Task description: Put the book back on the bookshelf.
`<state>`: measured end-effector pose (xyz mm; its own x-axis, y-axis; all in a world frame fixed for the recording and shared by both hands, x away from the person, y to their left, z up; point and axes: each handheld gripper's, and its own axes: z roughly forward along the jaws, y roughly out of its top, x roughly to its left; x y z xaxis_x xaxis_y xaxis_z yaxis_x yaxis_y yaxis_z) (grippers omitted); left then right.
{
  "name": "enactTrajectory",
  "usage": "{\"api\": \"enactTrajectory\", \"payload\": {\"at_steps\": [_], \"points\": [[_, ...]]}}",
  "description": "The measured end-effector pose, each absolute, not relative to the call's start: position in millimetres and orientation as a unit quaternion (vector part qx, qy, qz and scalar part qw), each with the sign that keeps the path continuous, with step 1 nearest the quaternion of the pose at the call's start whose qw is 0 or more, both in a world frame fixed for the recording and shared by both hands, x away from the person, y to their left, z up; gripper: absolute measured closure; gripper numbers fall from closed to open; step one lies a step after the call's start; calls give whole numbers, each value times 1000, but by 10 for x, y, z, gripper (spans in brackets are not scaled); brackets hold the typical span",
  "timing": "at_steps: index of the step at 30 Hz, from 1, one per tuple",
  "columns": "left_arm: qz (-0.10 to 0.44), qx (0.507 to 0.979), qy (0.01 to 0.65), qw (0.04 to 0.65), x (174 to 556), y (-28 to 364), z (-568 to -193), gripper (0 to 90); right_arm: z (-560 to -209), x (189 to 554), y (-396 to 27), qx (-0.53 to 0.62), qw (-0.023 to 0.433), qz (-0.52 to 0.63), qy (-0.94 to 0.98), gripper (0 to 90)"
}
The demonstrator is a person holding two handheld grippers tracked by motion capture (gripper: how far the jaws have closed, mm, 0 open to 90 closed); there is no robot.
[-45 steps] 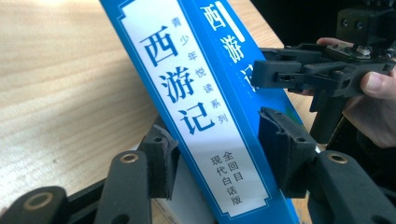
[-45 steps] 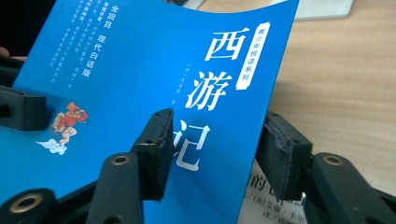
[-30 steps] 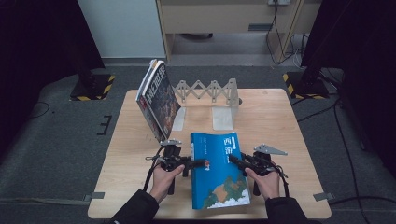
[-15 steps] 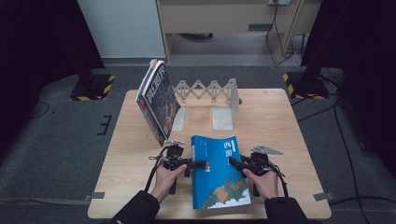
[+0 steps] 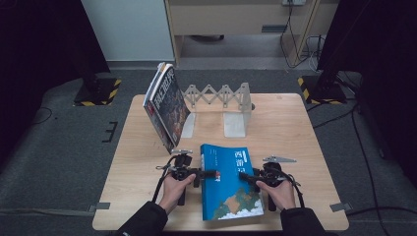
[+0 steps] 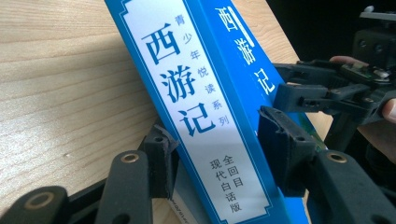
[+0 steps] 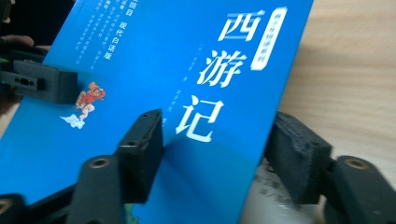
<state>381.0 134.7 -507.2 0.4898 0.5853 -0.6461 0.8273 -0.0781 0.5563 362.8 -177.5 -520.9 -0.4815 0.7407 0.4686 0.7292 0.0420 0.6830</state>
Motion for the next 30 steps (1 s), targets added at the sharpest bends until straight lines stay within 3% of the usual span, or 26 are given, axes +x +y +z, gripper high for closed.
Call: {"api": "enactTrajectory", "payload": {"at_steps": [5, 17, 30], "points": [[-127, 722, 486, 476, 3805, 1342, -5052, 493, -5205, 3643, -1777, 511, 1, 465, 723, 373], [-115, 733, 473, 475, 3781, 1298, -4961, 492, -5102, 3607, -1819, 492, 28, 496, 715, 558], [-124, 736, 473, 467, 3839, 1223, -5024, 483, -5073, 3607, -1771, 473, 34, 500, 724, 565]]}}
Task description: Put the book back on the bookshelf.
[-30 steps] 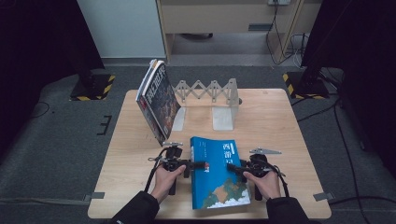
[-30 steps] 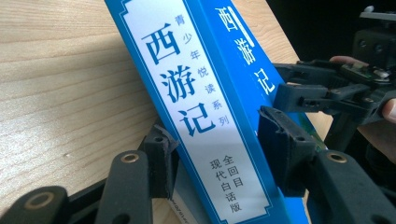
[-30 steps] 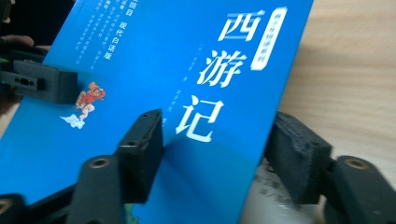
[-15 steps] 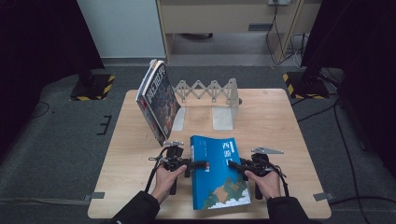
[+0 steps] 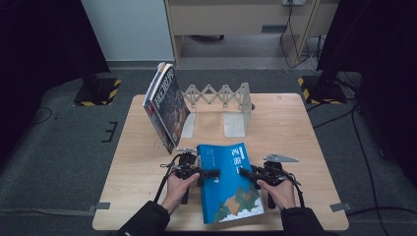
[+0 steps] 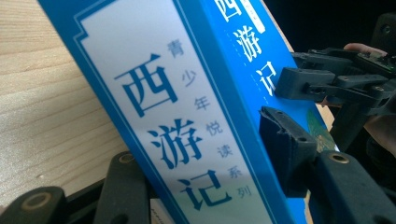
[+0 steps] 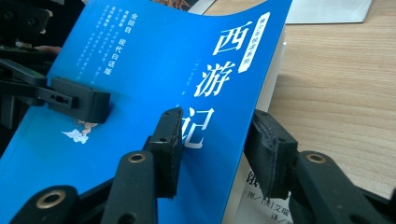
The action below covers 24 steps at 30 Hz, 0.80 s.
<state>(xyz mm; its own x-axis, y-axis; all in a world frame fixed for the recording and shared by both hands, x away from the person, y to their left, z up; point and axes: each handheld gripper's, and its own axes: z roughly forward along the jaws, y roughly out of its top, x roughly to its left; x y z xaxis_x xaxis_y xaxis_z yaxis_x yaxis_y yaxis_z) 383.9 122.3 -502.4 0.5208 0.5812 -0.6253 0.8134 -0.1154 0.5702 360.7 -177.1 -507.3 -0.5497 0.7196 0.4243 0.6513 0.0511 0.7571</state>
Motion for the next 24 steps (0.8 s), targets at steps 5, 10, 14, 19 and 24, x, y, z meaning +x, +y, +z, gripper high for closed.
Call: {"api": "enactTrajectory", "payload": {"at_steps": [5, 10, 14, 19, 24], "points": [[-120, 734, 469, 477, 3809, 1223, -4974, 509, -5124, 3635, -1780, 478, 30, 488, 730, 483], [-113, 734, 458, 488, 3776, 1209, -4860, 533, -5123, 3648, -1799, 470, 27, 496, 730, 435], [-101, 730, 454, 501, 3769, 1212, -4758, 551, -5103, 3660, -1810, 465, 26, 512, 722, 422], [-91, 725, 444, 519, 3760, 1234, -4659, 575, -5086, 3686, -1797, 457, 9, 540, 707, 337], [-88, 729, 430, 526, 3743, 1237, -4627, 584, -5123, 3720, -1773, 447, -20, 552, 704, 257]]}}
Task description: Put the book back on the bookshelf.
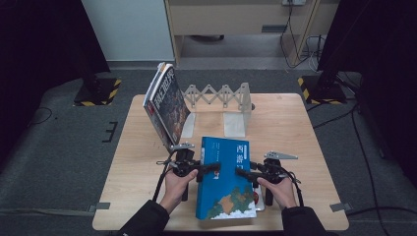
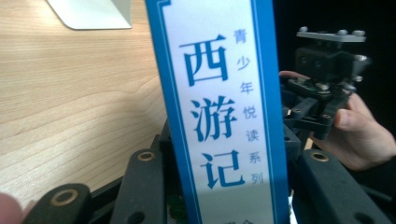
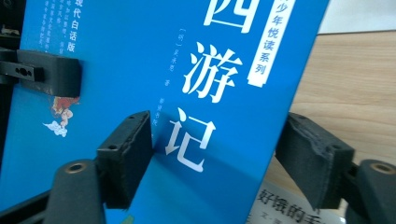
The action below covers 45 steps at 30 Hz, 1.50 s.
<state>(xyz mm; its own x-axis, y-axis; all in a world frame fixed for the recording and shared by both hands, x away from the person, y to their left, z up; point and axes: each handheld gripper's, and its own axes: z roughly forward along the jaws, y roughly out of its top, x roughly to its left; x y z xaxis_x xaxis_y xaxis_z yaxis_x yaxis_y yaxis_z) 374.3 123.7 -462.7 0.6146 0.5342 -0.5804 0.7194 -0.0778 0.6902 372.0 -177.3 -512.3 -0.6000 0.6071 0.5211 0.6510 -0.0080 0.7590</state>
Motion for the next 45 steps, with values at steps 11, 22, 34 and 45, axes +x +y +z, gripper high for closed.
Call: {"api": "enactTrajectory", "payload": {"at_steps": [11, 22, 34, 45], "points": [[-67, 715, 405, 565, 3744, 1281, -4437, 603, -4937, 3710, -1839, -438, -13, -574, -691, 447], [-30, 735, 384, 558, 3682, 1274, -4405, 600, -4814, 3653, -1861, -409, -63, -603, -682, 523], [-35, 738, 386, 552, 3714, 1241, -4471, 570, -4849, 3655, -1855, -414, -59, -594, -687, 524], [-48, 739, 393, 545, 3753, 1214, -4526, 495, -4870, 3657, -1846, -418, -57, -586, -691, 525]]}}
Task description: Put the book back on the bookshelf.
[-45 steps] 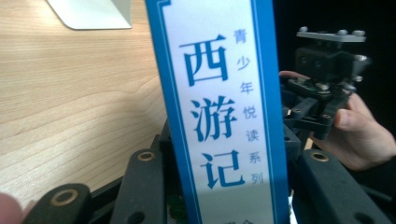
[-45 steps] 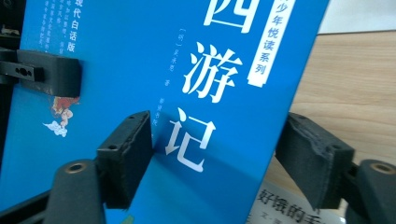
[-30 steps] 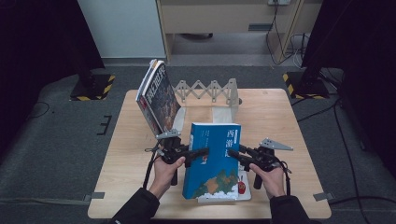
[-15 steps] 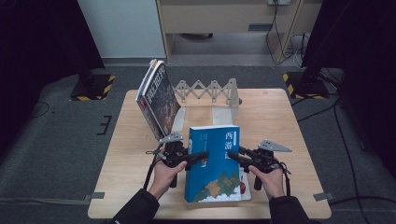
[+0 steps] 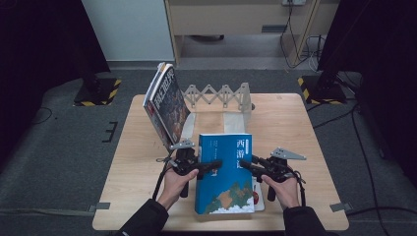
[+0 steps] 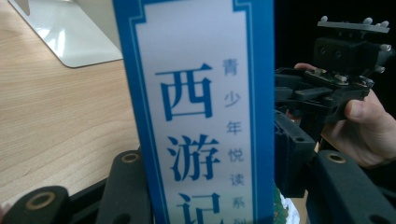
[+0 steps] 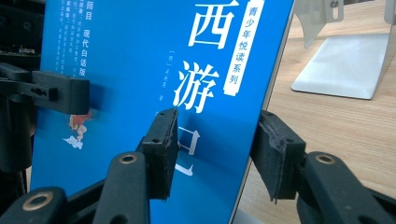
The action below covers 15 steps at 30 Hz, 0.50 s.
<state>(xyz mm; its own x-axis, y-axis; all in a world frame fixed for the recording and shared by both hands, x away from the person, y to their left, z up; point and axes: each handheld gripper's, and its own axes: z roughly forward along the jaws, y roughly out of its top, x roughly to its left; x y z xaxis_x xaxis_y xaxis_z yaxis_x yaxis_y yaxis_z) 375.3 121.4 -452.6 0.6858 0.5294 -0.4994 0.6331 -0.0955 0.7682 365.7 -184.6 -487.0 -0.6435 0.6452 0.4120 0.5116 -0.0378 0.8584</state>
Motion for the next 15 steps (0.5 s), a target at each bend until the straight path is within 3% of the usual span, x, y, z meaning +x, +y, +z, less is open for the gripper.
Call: {"api": "enactTrajectory", "payload": {"at_steps": [15], "points": [[-64, 739, 398, 540, 3781, 1156, -4598, 541, -4874, 3650, -1790, 406, 42, 592, 695, 529]]}}
